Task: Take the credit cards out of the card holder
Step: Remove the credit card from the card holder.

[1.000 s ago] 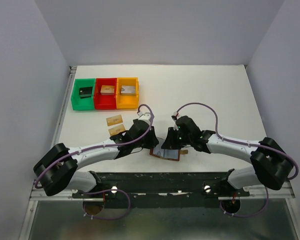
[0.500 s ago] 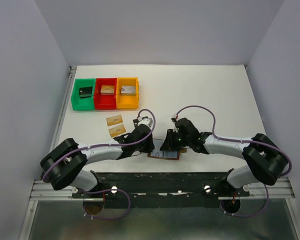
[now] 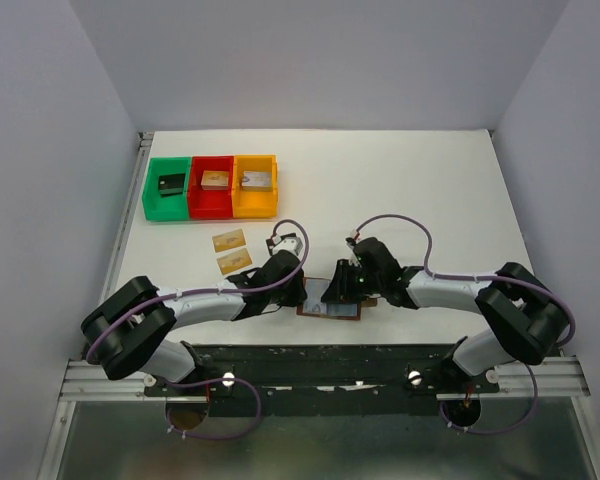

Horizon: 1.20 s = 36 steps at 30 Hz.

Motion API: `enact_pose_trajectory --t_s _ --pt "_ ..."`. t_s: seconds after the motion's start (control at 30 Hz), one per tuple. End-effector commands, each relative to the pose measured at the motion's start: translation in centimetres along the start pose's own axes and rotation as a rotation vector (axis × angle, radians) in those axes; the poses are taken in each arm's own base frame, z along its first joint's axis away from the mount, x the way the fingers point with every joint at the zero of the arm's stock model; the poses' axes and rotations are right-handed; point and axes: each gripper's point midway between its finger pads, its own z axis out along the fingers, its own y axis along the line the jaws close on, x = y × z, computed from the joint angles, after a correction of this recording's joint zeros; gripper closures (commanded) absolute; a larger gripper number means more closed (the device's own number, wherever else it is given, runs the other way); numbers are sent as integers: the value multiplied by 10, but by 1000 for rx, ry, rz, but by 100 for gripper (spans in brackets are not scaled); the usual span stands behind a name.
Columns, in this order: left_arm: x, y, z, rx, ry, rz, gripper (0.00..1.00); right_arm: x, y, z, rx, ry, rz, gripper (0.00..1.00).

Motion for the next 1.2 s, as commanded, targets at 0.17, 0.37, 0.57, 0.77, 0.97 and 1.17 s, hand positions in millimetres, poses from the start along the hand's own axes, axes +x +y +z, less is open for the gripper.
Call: enact_pose_trajectory --t_s 0.17,0.37,0.57,0.77,0.97,1.17 --pt "11 17 1 -57 18 -7 74 -10 11 -12 -31 -39 -11 62" --pt "11 19 -1 -59 14 -10 74 -15 34 -14 -121 -26 -36 62" --pt "12 20 -2 -61 14 -10 74 -4 23 -2 -102 17 1 62" --pt "13 22 -1 -67 17 -11 74 -1 13 0 -73 13 11 61" --pt "13 22 -1 -67 17 -11 75 0 8 1 -53 14 9 58" --pt "14 22 0 -67 17 -14 75 3 3 2 -36 22 9 56"
